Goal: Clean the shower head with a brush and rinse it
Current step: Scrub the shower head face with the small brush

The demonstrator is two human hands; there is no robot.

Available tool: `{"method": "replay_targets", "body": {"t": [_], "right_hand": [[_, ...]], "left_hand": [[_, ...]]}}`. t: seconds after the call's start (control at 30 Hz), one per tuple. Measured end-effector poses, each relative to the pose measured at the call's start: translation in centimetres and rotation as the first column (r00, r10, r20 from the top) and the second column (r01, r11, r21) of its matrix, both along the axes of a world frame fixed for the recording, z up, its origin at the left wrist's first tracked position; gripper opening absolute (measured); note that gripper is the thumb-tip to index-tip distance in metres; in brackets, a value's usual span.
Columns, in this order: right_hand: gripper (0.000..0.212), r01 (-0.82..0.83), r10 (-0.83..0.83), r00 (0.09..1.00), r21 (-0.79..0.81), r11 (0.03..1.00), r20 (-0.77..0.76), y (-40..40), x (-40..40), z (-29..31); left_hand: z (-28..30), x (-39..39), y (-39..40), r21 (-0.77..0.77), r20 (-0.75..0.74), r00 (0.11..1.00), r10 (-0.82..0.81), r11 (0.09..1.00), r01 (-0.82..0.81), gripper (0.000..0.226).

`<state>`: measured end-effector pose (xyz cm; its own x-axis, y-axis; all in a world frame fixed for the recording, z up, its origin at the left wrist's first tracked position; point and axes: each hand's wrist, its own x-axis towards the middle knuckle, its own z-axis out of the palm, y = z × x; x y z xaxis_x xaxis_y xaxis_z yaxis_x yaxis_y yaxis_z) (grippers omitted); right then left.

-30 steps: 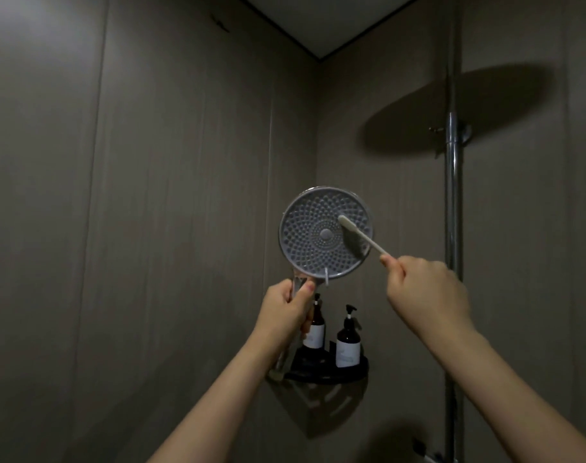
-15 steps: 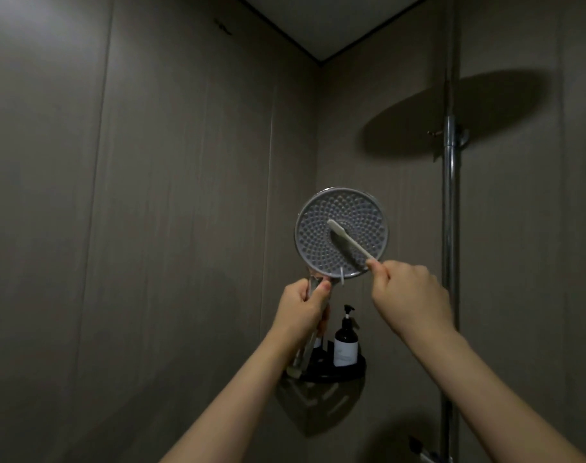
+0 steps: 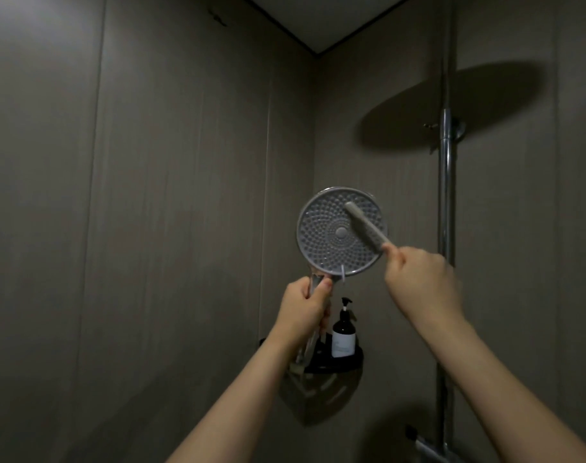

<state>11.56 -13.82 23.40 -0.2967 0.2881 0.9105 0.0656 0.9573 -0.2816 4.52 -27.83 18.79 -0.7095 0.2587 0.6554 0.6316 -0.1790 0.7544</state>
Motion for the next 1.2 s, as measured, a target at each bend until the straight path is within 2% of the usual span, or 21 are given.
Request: {"method": "replay_targets", "body": {"t": [0.13, 0.23, 0.27, 0.37, 0.4, 0.47, 0.5, 0.6, 0.7, 0.8, 0.9, 1.0, 1.1, 1.13, 1.2], "right_hand": [[0.038, -0.023, 0.009, 0.987, 0.087, 0.996, 0.159, -0.1, -0.4, -1.9], [0.036, -0.062, 0.062, 0.995, 0.005, 0.998, 0.072, 0.5, -0.9, -1.8], [0.036, -0.092, 0.091, 0.992, -0.001, 0.996, 0.085, 0.8, -1.1, -1.9], [0.038, -0.183, 0.162, 0.924, 0.031, 0.983, 0.346, 0.5, -2.1, -3.7], [0.038, -0.171, 0.158, 0.932, 0.013, 0.985, 0.326, 0.6, -2.1, -4.0], [0.040, -0.150, 0.158, 0.970, -0.059, 0.987, 0.182, 1.4, -2.3, -3.7], [0.040, -0.145, 0.155, 0.969, -0.063, 0.987, 0.192, 1.7, -2.3, -3.6], [0.041, -0.144, 0.130, 0.903, 0.003, 0.990, 0.410, 1.7, -2.7, -4.2], [0.044, -0.090, 0.097, 0.941, -0.035, 0.995, 0.325, 2.6, -2.3, -4.5], [0.042, -0.123, 0.148, 0.831, -0.083, 0.989, 0.536, 2.7, -2.0, -5.6], [0.045, -0.085, 0.130, 0.891, -0.122, 0.989, 0.434, 2.9, -2.1, -5.8], [0.041, -0.120, 0.174, 0.798, -0.131, 0.984, 0.578, 2.8, -2.2, -6.5], [0.043, -0.129, 0.177, 0.863, -0.134, 0.983, 0.474, 3.2, -2.1, -6.8], [0.043, -0.170, 0.225, 0.849, -0.156, 0.973, 0.477, 3.4, -2.1, -6.8], [0.043, -0.282, 0.335, 0.740, -0.182, 0.942, 0.583, 3.3, -2.1, -6.9]], "left_hand": [[-0.5, -0.4, -0.2, -0.018, 0.036, 0.999, 0.001, 1.000, 0.000, 0.032], [-1.5, -0.8, 0.2, -0.064, 0.049, 0.999, -0.007, 0.998, 0.010, 0.032], [-1.8, -0.8, 0.3, -0.068, 0.059, 0.998, -0.008, 0.998, 0.012, 0.031], [-2.4, -1.2, 0.7, -0.053, 0.096, 0.995, 0.018, 0.999, -0.013, 0.033], [-2.5, -1.3, 0.8, -0.057, 0.103, 0.994, 0.028, 0.998, -0.022, 0.034], [-2.8, -1.5, 0.8, -0.065, 0.119, 0.992, 0.033, 0.998, -0.025, 0.036], [-2.9, -1.6, 0.8, -0.067, 0.127, 0.991, 0.034, 0.997, -0.025, 0.036], [-3.6, -1.9, 0.7, -0.055, 0.152, 0.988, 0.031, 0.998, -0.022, 0.036], [-4.4, -2.2, 0.6, -0.048, 0.221, 0.975, 0.007, 0.999, 0.003, 0.034], [-5.1, -2.4, 0.7, -0.014, 0.309, 0.951, -0.012, 1.000, 0.017, 0.033], [-5.8, -2.8, 0.8, 0.003, 0.354, 0.935, -0.027, 1.000, 0.027, 0.031], [-6.1, -3.1, 0.9, 0.014, 0.377, 0.926, -0.024, 1.000, 0.020, 0.031], [-6.4, -3.1, 1.1, 0.031, 0.388, 0.921, -0.045, 0.999, 0.036, 0.031], [-6.4, -3.0, 1.2, 0.043, 0.409, 0.910, -0.063, 0.998, 0.050, 0.034], [-6.3, -2.7, 1.2, 0.086, 0.484, 0.865, -0.137, 0.990, 0.109, 0.050]]}}
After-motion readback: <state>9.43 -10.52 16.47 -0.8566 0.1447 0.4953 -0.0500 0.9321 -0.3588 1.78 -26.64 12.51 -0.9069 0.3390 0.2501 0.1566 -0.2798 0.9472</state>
